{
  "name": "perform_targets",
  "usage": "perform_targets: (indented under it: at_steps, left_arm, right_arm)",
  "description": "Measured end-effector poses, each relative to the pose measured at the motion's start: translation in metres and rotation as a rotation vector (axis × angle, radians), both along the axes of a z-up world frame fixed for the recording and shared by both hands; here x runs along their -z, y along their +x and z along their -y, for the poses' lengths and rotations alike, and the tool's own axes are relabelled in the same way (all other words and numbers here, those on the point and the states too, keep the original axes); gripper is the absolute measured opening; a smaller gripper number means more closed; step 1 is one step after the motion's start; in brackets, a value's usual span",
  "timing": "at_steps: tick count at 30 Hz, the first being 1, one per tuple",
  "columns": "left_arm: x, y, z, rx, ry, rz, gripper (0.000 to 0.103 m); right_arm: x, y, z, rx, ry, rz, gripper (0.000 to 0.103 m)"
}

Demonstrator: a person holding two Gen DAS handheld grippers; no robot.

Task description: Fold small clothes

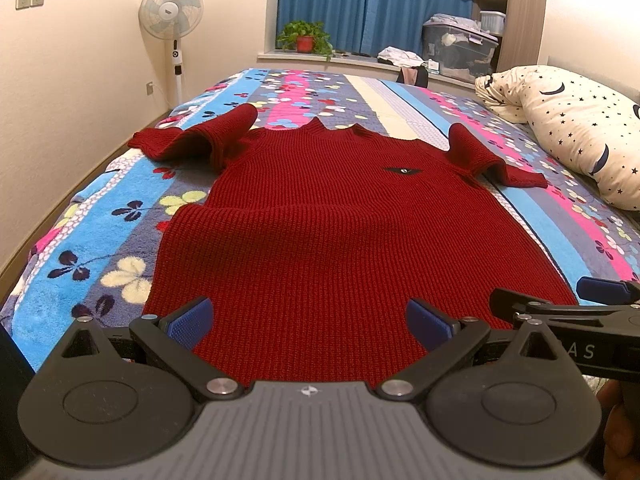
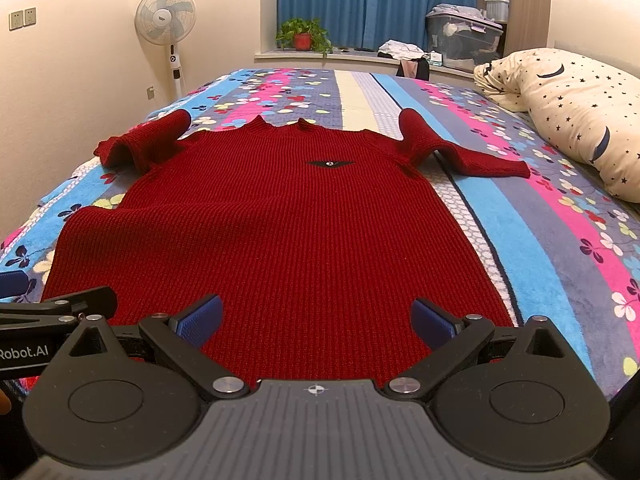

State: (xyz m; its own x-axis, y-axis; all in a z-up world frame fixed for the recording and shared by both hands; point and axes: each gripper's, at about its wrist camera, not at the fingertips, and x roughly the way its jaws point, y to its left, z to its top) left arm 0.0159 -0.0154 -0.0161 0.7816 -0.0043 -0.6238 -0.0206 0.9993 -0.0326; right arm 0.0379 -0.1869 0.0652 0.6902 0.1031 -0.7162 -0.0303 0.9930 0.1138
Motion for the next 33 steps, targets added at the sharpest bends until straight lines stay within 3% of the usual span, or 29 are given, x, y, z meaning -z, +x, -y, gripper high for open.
perform_targets:
  at_steps: [33]
  left_arm:
    - [-0.0019,0.0013,-0.0013,0.002,0.001,-0.003,0.103]
  right_arm:
    - [-0.0005,0.0008,0.0003,0.000,-0.002,-0.002,0.100]
